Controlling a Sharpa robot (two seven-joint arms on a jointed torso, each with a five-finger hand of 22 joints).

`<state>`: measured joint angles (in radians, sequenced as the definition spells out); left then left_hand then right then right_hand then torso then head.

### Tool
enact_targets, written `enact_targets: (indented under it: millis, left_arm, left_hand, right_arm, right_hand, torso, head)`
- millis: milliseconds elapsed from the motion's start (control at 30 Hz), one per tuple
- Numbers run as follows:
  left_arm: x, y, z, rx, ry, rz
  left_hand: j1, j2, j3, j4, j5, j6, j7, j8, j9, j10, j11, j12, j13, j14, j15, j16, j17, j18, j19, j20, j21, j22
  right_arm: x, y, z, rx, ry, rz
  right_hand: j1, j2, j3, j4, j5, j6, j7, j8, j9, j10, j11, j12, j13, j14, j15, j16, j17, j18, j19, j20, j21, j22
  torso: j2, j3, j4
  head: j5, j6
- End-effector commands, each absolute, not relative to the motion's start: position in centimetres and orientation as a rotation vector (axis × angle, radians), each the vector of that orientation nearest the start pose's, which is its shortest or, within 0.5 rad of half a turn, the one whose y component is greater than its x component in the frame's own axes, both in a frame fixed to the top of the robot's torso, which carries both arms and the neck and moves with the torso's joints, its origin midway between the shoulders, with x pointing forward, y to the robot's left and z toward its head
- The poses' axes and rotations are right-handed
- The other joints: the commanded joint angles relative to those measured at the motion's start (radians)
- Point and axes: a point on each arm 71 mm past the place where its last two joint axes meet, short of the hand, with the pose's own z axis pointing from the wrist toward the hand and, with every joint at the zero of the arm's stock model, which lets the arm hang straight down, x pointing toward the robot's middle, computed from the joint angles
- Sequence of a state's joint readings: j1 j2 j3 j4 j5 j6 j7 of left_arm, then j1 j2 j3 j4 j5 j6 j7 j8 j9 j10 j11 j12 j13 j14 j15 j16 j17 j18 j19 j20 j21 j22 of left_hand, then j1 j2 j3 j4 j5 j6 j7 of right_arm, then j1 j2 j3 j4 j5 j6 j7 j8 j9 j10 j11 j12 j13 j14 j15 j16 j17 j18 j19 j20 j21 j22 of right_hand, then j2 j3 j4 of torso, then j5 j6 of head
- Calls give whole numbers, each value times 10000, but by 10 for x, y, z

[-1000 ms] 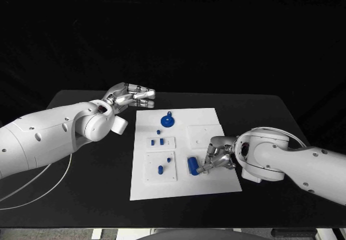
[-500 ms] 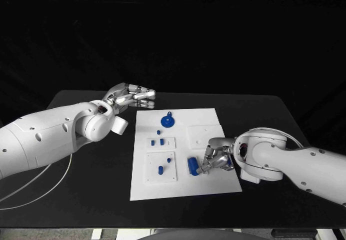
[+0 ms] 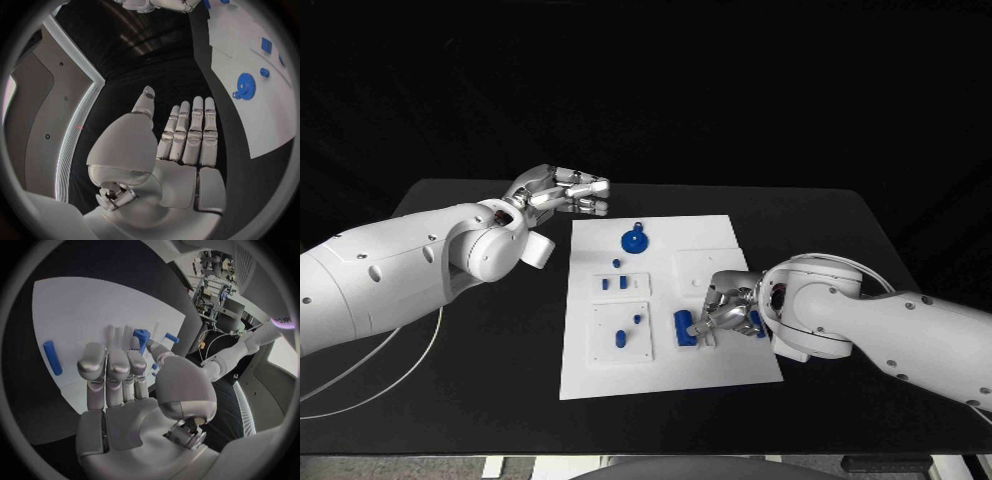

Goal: Assemble the parts on the task board

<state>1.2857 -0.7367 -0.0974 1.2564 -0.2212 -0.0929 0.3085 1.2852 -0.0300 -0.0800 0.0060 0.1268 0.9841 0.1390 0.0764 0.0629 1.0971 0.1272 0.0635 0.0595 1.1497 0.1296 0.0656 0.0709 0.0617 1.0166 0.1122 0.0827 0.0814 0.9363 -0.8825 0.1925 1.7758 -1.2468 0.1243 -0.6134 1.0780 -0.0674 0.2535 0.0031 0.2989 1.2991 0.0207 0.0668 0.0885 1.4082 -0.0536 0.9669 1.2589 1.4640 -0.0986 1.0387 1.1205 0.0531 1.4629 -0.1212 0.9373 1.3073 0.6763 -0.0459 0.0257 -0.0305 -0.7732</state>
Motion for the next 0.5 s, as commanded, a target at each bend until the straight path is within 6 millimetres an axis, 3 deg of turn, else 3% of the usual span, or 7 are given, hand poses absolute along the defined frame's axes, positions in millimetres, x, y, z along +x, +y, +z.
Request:
enact_targets:
  millis: [33, 500]
  left_arm:
    - [538, 220, -172, -8187, 16179, -14761]
    - [538, 220, -173, -8195, 16211, -14741]
  left_hand:
    - [-11, 57, -1, 40, 36, -11, 57, 63, -1, 38, 23, -31, 3, -65, -12, -41, -2, -146, 39, 20, 18, -9]
    - [-11, 57, -1, 40, 36, -11, 57, 63, -1, 38, 23, -31, 3, -65, -12, -41, -2, -146, 39, 20, 18, -9]
  right_arm:
    - [411, -172, -234, 857, 23102, 4955]
    - [409, -170, -240, 644, 23633, 5015]
  right_hand:
    - [-60, -15, 47, -60, 123, -6, -46, -29, 12, 12, -66, 11, -16, -1, -60, 34, -12, -187, 102, -42, -9, 1211]
    - [36, -76, -275, -447, 43, -21, -36, -30, 1, -25, -56, -63, -57, -10, -51, -19, -55, -190, 86, -35, -73, 1202]
  torso:
    - [-5, 6, -6]
    - [2, 15, -10]
  head:
    - [15, -11]
    - [10, 5]
